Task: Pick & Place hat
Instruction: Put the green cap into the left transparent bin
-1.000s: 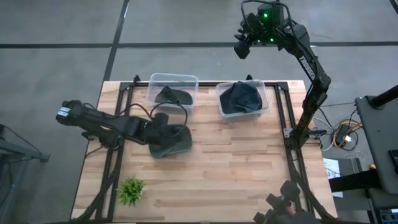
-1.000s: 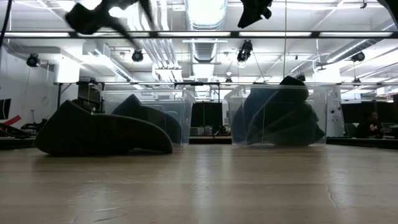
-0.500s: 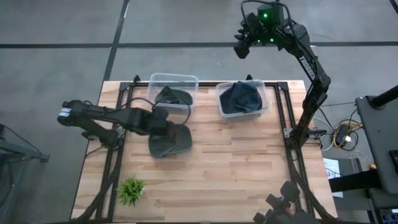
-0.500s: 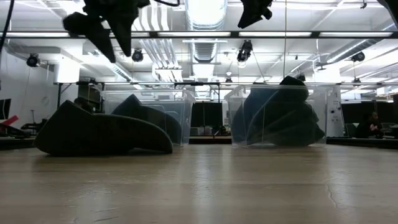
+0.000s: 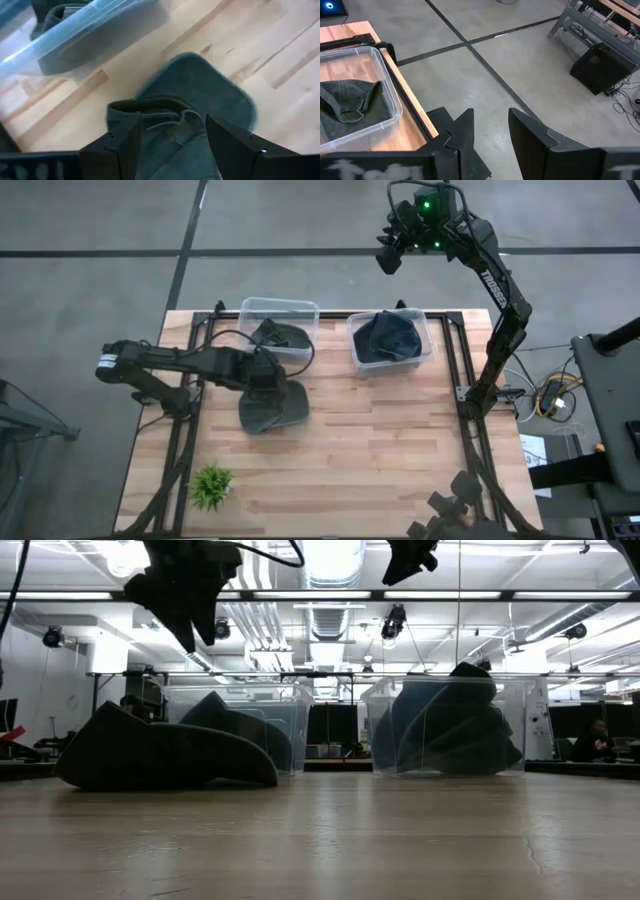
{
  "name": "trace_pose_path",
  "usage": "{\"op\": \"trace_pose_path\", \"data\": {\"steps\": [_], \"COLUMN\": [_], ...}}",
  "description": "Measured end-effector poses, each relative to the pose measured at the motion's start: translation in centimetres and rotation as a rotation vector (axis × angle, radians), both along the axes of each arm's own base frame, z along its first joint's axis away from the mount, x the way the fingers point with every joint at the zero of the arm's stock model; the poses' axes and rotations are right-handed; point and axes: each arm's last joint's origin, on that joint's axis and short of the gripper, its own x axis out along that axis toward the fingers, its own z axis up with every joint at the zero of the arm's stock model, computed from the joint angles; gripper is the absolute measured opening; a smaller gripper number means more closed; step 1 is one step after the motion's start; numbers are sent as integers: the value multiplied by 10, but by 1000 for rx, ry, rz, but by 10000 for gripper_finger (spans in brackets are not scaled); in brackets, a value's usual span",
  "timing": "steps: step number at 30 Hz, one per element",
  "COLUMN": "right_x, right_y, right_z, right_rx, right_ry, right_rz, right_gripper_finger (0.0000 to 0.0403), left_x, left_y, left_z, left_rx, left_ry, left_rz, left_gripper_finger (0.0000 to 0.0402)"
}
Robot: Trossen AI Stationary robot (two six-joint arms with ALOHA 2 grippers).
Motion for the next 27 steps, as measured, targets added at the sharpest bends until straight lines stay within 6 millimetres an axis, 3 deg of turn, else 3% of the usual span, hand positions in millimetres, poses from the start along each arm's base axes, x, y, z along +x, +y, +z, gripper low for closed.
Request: {"op": "trace_pose_path", "data": {"steps": [12, 27], "right_x": [0, -2], "right_y": [0, 2], "right_z": [-1, -5], "right_rx": [13, 43], "right_ry": [-3, 35], "right_rz": [-8, -2], "right_gripper_finger": [116, 116], "left_x": [14, 40], "left_y": [3, 37], "left_z": [-51, -77], "left_rx": [57, -7], "left_ry": [226, 233], "left_rz": [-83, -85], "left_gripper_finger": [211, 211]}}
